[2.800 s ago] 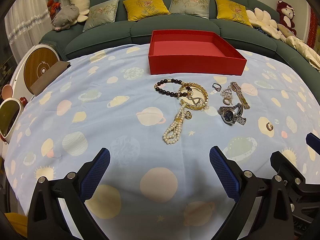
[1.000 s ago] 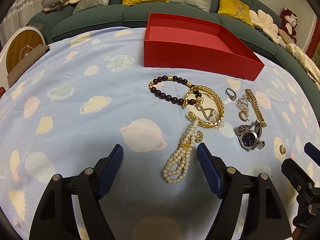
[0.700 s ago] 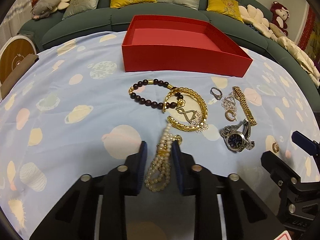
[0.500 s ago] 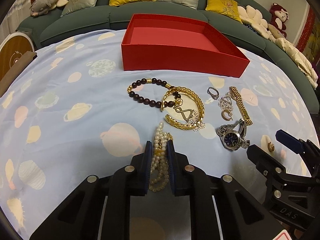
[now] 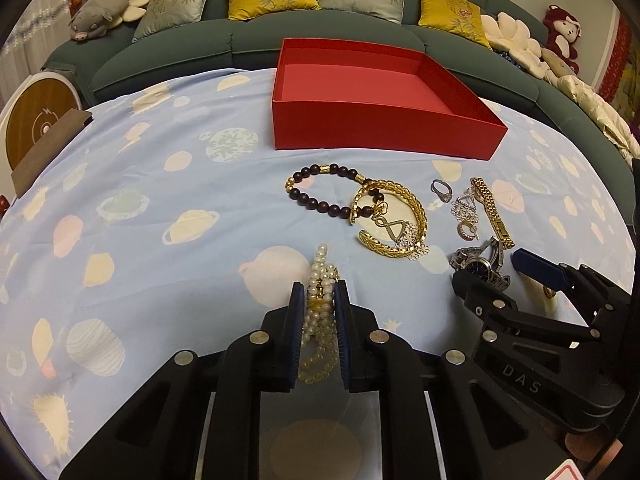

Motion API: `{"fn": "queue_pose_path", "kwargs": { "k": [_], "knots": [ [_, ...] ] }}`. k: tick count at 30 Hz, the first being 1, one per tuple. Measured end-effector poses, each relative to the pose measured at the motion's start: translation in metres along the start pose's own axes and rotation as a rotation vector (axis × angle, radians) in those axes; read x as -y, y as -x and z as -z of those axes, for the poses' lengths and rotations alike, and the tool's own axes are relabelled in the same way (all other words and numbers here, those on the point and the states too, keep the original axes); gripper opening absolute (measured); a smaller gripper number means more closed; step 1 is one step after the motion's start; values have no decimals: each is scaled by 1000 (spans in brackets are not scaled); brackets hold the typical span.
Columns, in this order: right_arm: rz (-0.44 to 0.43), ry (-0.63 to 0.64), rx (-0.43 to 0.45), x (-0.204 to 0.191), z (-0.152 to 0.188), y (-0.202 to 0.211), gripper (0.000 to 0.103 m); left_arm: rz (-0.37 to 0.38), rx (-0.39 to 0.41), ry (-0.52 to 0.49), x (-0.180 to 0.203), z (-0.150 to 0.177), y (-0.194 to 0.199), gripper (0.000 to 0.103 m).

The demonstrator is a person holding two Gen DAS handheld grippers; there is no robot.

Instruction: Organize jewelry

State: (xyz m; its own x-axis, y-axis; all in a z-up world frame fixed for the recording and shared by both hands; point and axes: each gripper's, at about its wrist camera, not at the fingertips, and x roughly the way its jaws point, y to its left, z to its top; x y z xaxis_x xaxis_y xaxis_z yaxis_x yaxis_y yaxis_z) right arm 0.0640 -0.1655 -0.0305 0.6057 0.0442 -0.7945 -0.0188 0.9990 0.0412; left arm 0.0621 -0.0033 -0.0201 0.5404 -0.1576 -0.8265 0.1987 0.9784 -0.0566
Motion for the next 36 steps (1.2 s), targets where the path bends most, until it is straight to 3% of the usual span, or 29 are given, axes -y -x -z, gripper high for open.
{"fn": "queue_pose_path", "kwargs": {
  "k": [4, 6, 9, 18, 20, 36],
  "knots": [
    [-13, -2, 10, 0, -1, 1, 47, -4, -4, 2, -5, 3, 0, 13],
    [-23, -5, 10, 0, -1, 2, 30, -5, -4, 4, -6, 4, 1, 13],
    [-44, -10, 2, 0, -1, 3, 17, -6, -3, 4, -7, 4, 3, 13],
    [-77, -1, 41, -4, 3, 25, 14, -4, 13, 9, -7, 3, 11, 13],
    [-87, 0, 61, -6, 1, 34, 5, -4, 20, 12, -5, 1, 15, 13],
    [-144, -41, 159, 2, -15, 77, 5, 32, 110, 19, 12, -22, 53, 13]
  ]
}}
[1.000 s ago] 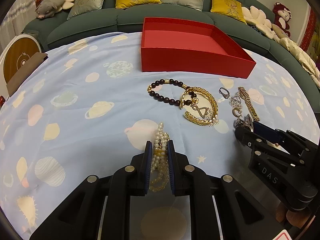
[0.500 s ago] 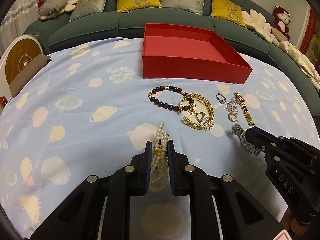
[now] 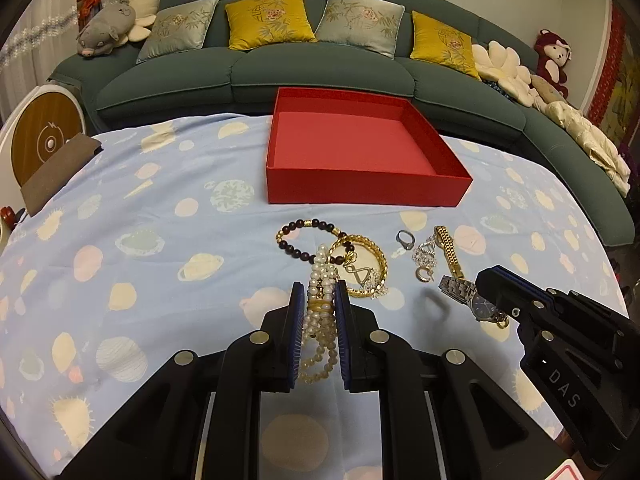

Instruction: Organize jewelry

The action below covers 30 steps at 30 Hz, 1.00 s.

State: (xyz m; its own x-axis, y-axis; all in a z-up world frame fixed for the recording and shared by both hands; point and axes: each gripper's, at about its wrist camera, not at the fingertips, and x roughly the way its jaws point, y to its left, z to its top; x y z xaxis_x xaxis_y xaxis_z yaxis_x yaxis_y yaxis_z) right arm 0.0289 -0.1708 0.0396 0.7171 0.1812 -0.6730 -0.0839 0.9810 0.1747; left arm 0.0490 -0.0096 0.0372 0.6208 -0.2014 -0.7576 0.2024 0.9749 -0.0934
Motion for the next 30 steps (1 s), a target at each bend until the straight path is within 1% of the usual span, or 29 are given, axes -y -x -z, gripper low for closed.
{"fn": "queue_pose_path", "kwargs": {
  "k": [3, 6, 9, 12, 15, 18, 19, 21, 25, 30],
  "knots": [
    [-10, -14, 23, 3, -11, 8, 5, 8, 20, 2, 3, -10, 8, 13],
    [-23, -14, 37, 2, -29, 14, 5, 27, 34, -4, 8, -29, 14, 13],
    [-26, 9, 57, 0, -55, 17, 5, 32, 67, -30, 14, -55, 19, 13],
    [-20, 19, 81, 3, -87, 11, 5, 9, 105, -71, 20, -84, 13, 13],
    [3, 23, 92, 13, -120, -11, 5, -18, 119, -78, 20, -116, -9, 13],
    [17, -4, 82, 30, -149, -43, 5, -25, 95, -55, 16, -146, -44, 13],
    [21, -17, 80, 36, -158, -54, 5, -49, 95, -71, 18, -155, -54, 12],
    [23, -39, 82, 47, -174, -76, 5, -107, 124, -103, 22, -172, -74, 11],
    [30, -70, 71, 62, -199, -120, 5, -135, 117, -127, 26, -196, -114, 10],
    [55, -82, 33, 72, -214, -169, 5, -175, 98, -147, 28, -217, -157, 10]
  ]
}}
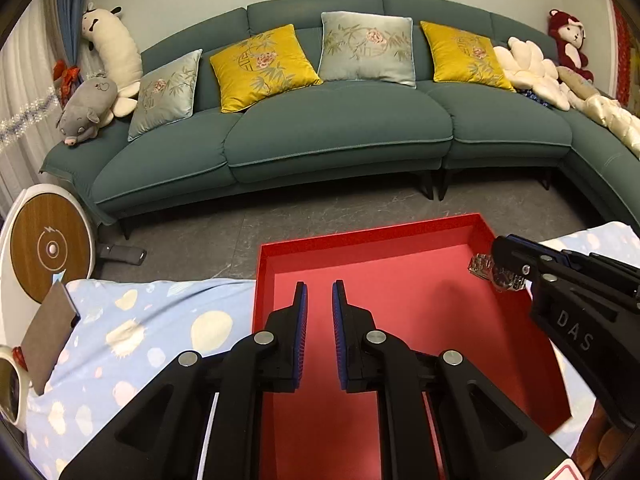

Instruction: Organize jewelry

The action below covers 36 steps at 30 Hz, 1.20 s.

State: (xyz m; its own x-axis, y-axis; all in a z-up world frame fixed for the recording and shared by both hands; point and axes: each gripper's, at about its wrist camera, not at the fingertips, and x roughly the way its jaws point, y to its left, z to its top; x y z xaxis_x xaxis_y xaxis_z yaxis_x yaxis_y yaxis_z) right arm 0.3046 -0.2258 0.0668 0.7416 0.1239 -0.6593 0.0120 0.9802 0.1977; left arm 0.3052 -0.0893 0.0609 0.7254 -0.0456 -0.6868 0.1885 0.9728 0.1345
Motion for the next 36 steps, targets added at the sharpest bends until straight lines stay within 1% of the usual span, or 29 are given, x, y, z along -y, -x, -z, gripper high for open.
{"fn": "queue_pose_path", "kwargs": {
  "k": [5, 13, 14, 15, 16, 17, 19, 20, 21, 25, 27, 28, 30, 34, 36],
  "knots": [
    [2, -27, -47, 6, -6, -34, 5, -29, -15, -27, 4, -5, -33, 11],
    [17, -29, -85, 9, -7, -61, 5, -34, -33, -17, 4, -8, -57, 11],
    [17, -27, -95, 9, -7, -65, 6, -33, -35, -15, 4, -7, -59, 12],
    [9, -32, -95, 10, -6, -64, 8, -40, -35, -12, 4, -7, -61, 15],
    [9, -35, -86, 11, -6, -62, 9, -38, -42, -8, 4, -6, -62, 24],
    [17, -30, -73, 11, -6, -59, 11, -32, -47, 5, 1, -6, -62, 39],
    [35, -16, -45, 11, -4, -51, 28, -44, -29, 31, -5, -7, -58, 57],
    [41, -13, -28, 12, -3, -44, 37, -43, -19, 38, -8, -7, -56, 59],
    [39, -12, -14, 13, -3, -39, 40, -37, -18, 43, -11, -6, -54, 59],
    [17, -1, 25, 16, 4, -5, 42, -10, -1, 69, -28, -3, -32, 59],
    [12, 13, 41, 18, 10, 13, 52, -5, 9, 75, -35, 1, -16, 59],
    [7, 17, 47, 19, 12, 23, 53, 1, 15, 77, -39, 4, -7, 59],
    [-3, 21, 46, 21, 20, 43, 54, 2, 24, 83, -48, 10, 11, 59],
    [-19, 20, 40, 24, 37, 86, 55, 39, 29, 99, -68, 27, 54, 59],
    [-15, 42, 45, 21, 48, 107, 56, 57, 40, 108, -78, 38, 75, 59]
  ]
}}
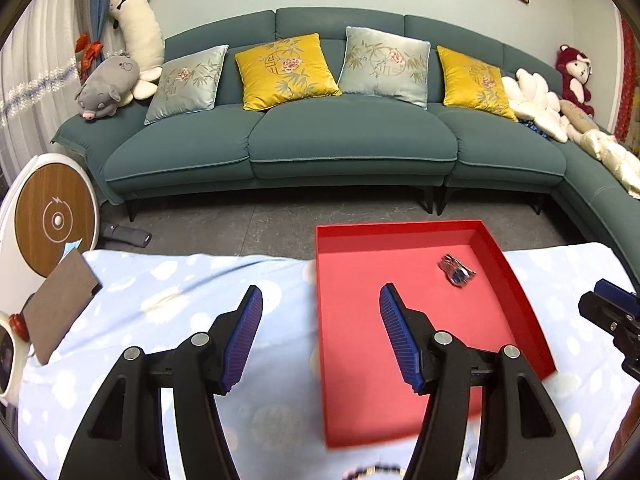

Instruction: Organize jewelry

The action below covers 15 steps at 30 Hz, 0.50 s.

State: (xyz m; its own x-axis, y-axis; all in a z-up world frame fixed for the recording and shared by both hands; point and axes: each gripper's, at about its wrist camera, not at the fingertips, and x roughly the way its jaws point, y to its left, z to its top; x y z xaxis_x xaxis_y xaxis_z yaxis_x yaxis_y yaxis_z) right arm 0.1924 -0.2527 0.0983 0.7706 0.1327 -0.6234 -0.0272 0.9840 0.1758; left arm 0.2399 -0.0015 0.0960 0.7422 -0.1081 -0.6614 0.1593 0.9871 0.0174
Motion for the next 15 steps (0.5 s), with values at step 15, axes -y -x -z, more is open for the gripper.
{"fn": "queue_pose_path", "kwargs": {
  "k": [15],
  "knots": [
    [3, -2, 13, -20, 91, 99, 65, 56, -63, 19, -29, 106, 87, 59]
  ]
}}
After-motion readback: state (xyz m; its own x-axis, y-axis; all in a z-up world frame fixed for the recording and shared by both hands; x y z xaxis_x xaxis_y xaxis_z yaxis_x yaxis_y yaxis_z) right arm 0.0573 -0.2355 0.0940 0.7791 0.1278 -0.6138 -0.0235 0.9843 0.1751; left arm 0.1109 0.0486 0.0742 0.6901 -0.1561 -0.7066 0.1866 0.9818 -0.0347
